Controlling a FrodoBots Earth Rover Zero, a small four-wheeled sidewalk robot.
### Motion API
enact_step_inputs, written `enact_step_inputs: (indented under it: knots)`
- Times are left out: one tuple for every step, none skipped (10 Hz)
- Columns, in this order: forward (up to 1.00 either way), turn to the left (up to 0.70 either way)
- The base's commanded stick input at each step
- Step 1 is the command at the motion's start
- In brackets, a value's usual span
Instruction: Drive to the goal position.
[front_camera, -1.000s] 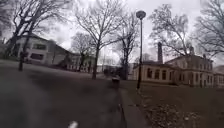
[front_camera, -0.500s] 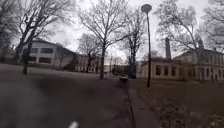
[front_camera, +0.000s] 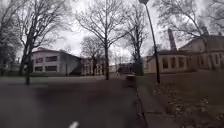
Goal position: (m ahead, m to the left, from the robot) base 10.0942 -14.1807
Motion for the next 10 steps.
enact_step_inputs:
  knots:
    - [0.70,0.35]
    - [0.70,0.12]
    - [0.70,0.00]
    - [0.70,0.00]
    - [0.70,0.00]
    - [0.70,0.00]
    - [0.70,0.00]
    - [0.70,0.00]
    - [0.70,0.00]
    - [0.70,0.00]
